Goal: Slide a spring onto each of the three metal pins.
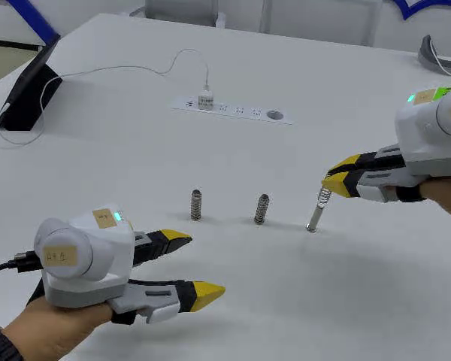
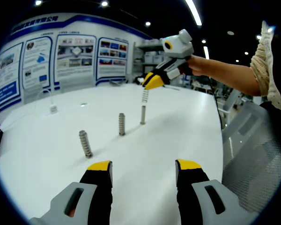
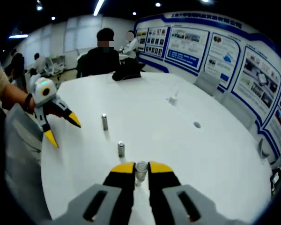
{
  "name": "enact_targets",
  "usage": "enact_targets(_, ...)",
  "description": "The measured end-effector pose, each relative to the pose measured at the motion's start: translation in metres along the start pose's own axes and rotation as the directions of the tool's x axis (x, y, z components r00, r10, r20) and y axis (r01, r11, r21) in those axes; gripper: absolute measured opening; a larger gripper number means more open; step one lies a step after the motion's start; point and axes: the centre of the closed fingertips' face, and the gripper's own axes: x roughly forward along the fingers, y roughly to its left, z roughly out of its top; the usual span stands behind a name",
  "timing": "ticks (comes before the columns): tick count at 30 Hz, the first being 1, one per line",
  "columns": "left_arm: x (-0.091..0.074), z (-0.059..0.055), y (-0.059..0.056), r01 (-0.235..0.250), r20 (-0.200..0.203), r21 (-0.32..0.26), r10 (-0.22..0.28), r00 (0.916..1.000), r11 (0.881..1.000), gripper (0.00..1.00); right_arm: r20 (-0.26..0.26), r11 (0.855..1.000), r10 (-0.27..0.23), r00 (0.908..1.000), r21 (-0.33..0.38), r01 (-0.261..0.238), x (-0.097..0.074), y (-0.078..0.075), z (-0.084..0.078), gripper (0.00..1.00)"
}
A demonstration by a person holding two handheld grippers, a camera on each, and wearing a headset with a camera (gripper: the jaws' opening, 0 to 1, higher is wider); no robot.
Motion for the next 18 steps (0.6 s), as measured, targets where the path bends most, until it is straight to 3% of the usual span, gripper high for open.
enact_targets(18, 0.001, -0.003, 0.0, -0.005, -0.011, -0.008, 0.005, 0.9999, 1.0, 0.54, -0.024, 0.999, 0.005, 0.9997, 0.053, -0.003, 0.016, -0.003, -0.021, 0.12)
